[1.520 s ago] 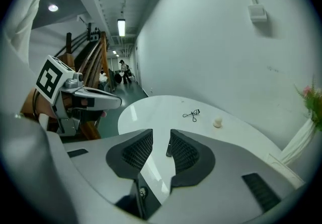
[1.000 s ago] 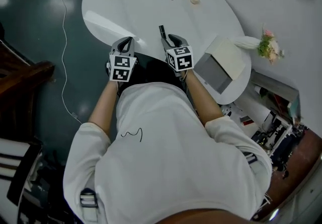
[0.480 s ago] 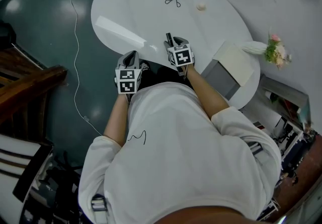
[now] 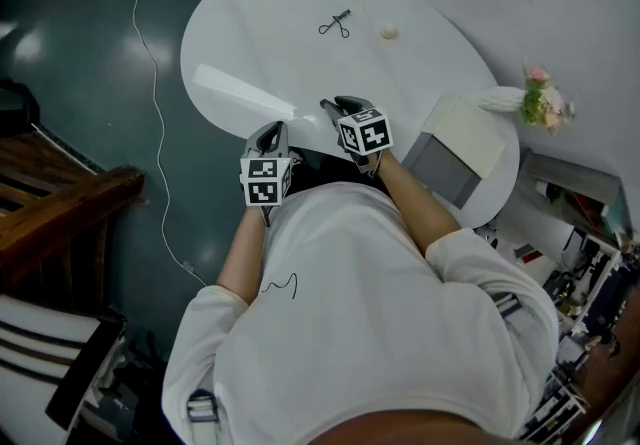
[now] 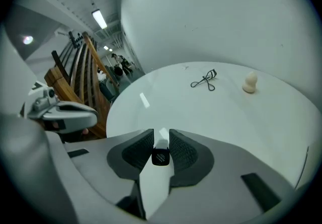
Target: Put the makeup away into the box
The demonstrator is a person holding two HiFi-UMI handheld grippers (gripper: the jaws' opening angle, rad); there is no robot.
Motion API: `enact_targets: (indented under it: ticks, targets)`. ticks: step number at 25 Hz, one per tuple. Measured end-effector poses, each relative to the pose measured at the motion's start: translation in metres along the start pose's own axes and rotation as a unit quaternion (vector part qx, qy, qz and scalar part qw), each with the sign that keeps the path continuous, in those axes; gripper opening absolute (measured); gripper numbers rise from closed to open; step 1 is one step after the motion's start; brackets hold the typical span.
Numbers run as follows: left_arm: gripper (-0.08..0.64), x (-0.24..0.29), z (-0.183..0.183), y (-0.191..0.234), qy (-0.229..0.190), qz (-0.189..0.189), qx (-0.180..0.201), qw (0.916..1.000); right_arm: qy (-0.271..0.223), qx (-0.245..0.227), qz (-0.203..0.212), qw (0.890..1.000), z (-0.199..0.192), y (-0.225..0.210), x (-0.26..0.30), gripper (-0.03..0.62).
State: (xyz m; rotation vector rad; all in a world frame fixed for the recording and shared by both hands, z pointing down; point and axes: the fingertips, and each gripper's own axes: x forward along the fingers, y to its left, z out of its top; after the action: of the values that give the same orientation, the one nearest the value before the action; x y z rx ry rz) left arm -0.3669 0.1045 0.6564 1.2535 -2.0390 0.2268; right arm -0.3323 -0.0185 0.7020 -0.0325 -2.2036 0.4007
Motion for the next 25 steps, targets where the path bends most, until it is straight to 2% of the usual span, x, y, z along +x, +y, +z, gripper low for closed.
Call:
enact_targets:
  ticks: [4,8,13,18,25]
  targets:
    - [0.021,0.012,0.016,-0.018,-0.003,-0.04,0.023,0.9989,-0.05,0.026,0.009,0.998,0.025,0.002,-0.032,0.093]
    - [0.021,0.033,0.034,-0.033,-0.004,-0.072,0.054,0.9959,-0.08,0.031,-0.021,0.996,0.032,-0.018,-0.049,0.091]
    - [0.021,0.045,0.044,-0.055,-0.008,-0.118,0.076,0.99,-0.117,0.049,-0.059,0.99,0.03,-0.037,-0.079,0.089]
    - [0.021,0.05,0.045,-0.081,-0.001,-0.138,0.106,0.9847,-0.137,0.048,-0.084,0.986,0.022,-0.048,-0.117,0.089]
    - [0.021,0.065,0.056,-0.135,-0.008,-0.146,0.122,0.9818,-0.157,0.053,-0.074,0.983,0.012,-0.069,-0.152,0.089]
